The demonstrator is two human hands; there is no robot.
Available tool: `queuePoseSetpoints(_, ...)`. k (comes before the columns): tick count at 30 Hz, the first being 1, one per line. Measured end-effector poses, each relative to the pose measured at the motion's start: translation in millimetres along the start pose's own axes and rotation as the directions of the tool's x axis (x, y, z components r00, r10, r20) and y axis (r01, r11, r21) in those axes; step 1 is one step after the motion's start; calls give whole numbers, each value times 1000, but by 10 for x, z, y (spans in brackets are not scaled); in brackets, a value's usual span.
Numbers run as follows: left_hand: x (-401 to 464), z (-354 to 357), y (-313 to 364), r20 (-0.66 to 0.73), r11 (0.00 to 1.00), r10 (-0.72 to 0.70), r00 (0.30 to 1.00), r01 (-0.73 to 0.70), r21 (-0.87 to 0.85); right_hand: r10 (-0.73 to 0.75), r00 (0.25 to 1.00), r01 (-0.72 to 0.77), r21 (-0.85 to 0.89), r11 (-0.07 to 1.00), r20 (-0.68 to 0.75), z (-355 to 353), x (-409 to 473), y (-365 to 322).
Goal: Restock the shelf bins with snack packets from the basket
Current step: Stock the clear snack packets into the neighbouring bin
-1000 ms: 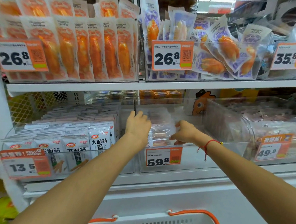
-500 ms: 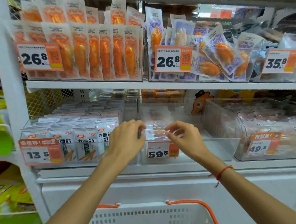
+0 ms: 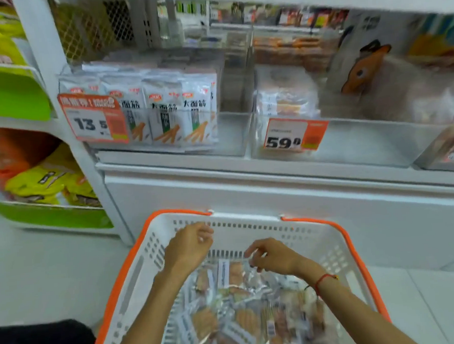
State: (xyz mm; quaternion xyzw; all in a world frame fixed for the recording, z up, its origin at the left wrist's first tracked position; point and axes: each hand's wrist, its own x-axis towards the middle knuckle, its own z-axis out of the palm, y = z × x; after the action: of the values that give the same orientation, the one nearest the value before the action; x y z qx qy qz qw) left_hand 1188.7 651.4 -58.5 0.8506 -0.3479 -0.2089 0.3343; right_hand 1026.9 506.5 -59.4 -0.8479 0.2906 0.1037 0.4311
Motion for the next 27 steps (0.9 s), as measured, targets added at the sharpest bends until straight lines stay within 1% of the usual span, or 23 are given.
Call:
queuePoseSetpoints(2,-3,268,-340,110,990,-118,987,108,91,49,999,-48,-67,997,14,338,135,210)
queuePoseSetpoints(4,-31,519,-671,200,955,-251,947,209,212,98,995,-97,-146,984,2,658,228,408)
queuePoseSetpoints(6,-109,726,-967,289,899,-383,877,282,335,99,995,-99,-257,961,-10,910,287,579)
queuePoseSetpoints(7,-169,796,-1073,313,856,-466,828,332,396,86,996,-85,-320,943,-13,1001,302,645)
queuePoseSetpoints(8,-237,851,-1163,312,809,-542,780,386,443,82,996,-82,-367,927,-17,1068,318,704)
queuePoseSetpoints(9,-306,891,-1233,286,766,-598,748,429,478,87,996,-87,-403,911,-18,1113,321,747)
queuePoseSetpoints(10,-356,929,-1293,257,734,-625,737,443,514,93,996,-89,-433,897,-13,1152,319,792)
queuePoseSetpoints(12,-419,990,-1358,210,705,-630,748,438,557,111,994,-96,-491,866,2,1206,304,846)
queuePoseSetpoints(15,-433,984,-1346,207,720,-633,746,469,512,80,994,-109,-603,791,-74,1239,320,908)
queuePoseSetpoints(17,-451,954,-1354,212,739,-630,747,492,461,76,991,-130,-637,760,-112,1280,308,904)
queuePoseSetpoints(20,-462,889,-1368,283,764,-639,715,550,336,104,976,-199,-586,785,-193,1376,237,887)
queuePoseSetpoints(22,-417,817,-1338,310,763,-646,698,606,226,104,964,-225,-539,812,-246,1381,186,871)
queuePoseSetpoints(25,-387,721,-1238,348,786,-587,731,617,28,181,959,-263,-449,854,-217,1370,115,882)
queuePoseSetpoints(27,-391,688,-1167,391,775,-538,747,620,-118,231,947,-308,-433,847,-222,1367,70,882)
